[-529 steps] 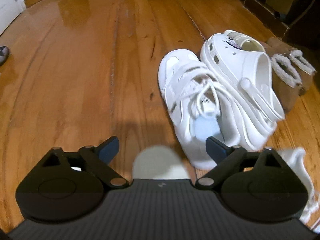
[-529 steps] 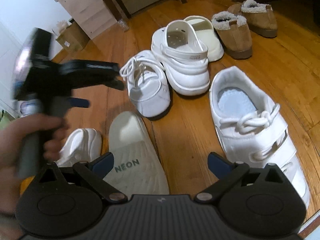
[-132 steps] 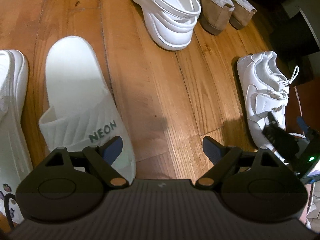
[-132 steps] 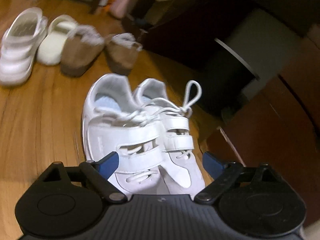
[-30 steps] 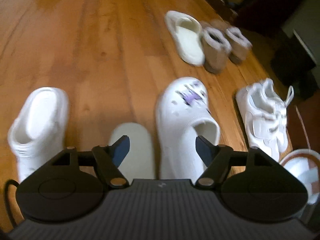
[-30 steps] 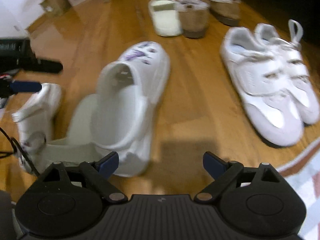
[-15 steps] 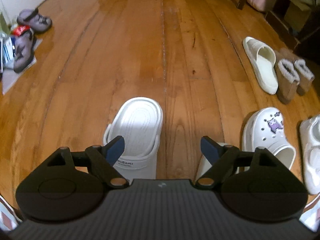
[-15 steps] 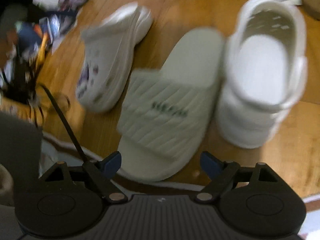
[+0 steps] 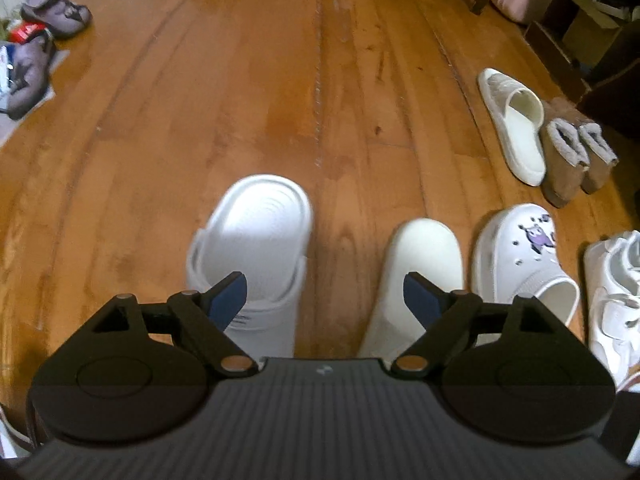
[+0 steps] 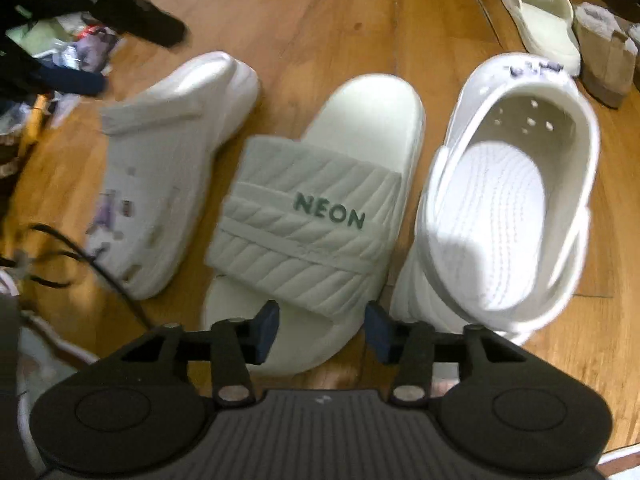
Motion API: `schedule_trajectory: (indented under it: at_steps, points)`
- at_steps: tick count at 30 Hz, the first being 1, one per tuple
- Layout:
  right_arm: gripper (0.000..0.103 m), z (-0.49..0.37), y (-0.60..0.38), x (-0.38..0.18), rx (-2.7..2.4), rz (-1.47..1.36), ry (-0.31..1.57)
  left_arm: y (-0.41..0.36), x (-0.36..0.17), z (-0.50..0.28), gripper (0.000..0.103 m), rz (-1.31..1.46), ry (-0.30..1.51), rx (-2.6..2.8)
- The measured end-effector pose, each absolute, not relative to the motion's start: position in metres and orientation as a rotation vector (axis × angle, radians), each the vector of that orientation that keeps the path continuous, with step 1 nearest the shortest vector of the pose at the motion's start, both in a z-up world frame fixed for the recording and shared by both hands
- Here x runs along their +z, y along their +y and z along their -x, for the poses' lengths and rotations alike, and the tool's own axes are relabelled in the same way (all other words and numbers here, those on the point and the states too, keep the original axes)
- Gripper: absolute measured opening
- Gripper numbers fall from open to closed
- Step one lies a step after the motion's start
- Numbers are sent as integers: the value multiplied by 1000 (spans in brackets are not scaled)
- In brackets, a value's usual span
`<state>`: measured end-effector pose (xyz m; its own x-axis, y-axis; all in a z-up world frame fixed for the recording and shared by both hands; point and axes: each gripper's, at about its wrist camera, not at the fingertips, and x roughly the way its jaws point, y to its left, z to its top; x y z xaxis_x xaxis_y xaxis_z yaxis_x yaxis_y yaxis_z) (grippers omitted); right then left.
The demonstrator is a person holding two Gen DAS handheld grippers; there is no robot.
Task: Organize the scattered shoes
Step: 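Grasp the clog with the right tool and straighten it beside the slide, then lift the purple-charm clog with the right tool and carry it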
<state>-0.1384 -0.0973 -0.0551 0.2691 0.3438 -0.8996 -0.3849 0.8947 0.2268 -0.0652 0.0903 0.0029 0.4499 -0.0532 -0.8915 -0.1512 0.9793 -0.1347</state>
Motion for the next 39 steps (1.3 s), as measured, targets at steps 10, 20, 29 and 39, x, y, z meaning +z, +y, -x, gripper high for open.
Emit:
schedule_trajectory:
  at_steps: [10, 20, 29, 39]
  points:
    - [57, 93, -151, 21, 489, 358, 990, 52, -22, 59, 86, 151, 1191, -53]
    - [37, 54, -128, -45, 459, 681, 902, 49, -23, 58, 91, 166, 1198, -34]
    - [24, 43, -159, -40, 350, 454, 911, 49, -23, 56, 91, 168, 1202, -32]
    - [24, 57, -221, -28, 234, -38, 990, 62, -17, 57, 91, 211, 1179, 2]
